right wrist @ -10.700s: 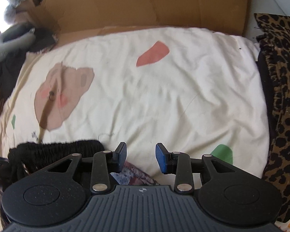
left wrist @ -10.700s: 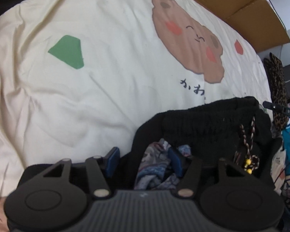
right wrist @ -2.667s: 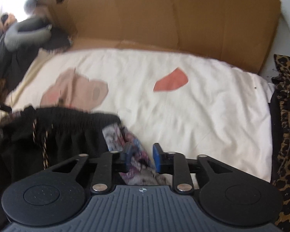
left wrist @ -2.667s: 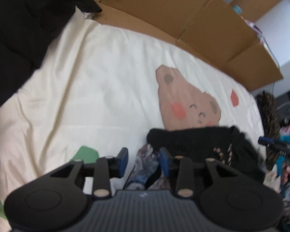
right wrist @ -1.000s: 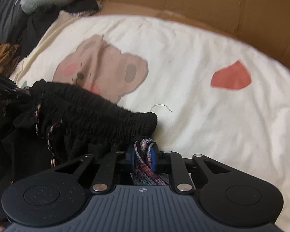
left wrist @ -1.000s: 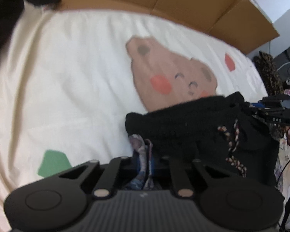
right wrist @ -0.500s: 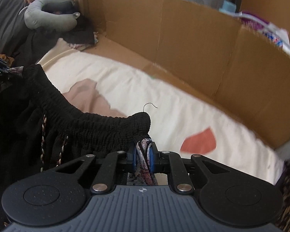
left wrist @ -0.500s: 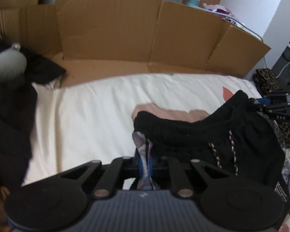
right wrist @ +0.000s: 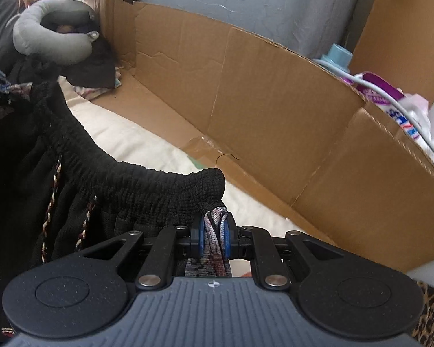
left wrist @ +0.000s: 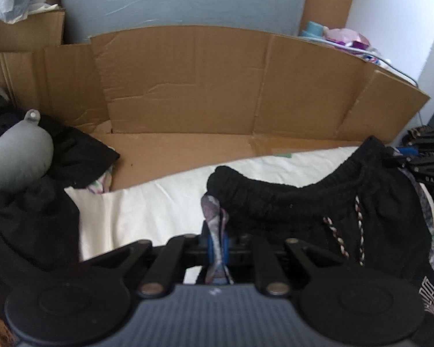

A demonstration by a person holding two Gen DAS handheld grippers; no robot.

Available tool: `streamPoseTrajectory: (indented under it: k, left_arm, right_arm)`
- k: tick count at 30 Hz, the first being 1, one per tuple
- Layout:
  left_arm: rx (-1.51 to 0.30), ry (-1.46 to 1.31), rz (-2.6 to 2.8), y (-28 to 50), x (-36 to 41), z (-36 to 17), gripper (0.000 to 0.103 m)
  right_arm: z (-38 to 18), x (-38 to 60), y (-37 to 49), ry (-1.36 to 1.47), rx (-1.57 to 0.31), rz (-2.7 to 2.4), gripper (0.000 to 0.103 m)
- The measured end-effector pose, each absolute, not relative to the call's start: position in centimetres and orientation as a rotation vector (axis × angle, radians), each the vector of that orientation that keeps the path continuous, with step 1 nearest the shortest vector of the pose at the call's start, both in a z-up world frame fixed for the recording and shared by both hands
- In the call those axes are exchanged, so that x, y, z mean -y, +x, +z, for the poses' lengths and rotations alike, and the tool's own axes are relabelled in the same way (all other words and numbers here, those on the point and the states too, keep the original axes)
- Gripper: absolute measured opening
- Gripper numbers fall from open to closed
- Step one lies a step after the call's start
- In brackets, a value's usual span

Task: Fold clothes
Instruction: 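Lift the black shorts by the waistband with both grippers, holding it taut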

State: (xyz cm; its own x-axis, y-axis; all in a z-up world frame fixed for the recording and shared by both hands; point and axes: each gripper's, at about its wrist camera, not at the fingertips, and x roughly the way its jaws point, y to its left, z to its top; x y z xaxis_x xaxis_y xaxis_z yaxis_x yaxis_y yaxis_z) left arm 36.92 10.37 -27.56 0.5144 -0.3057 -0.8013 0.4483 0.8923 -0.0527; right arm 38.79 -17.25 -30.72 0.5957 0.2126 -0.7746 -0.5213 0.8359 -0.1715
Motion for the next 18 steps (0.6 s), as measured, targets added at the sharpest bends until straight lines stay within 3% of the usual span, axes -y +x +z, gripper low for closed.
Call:
streamPoseTrajectory:
  k: [18]
  left_arm:
    - [-0.928,0.227,-0.407,42.7,-10.2,-30.0,0.007]
  right_arm:
    - [-33.3,12.7,44.1,-0.451,-0.85,0.337,0.011]
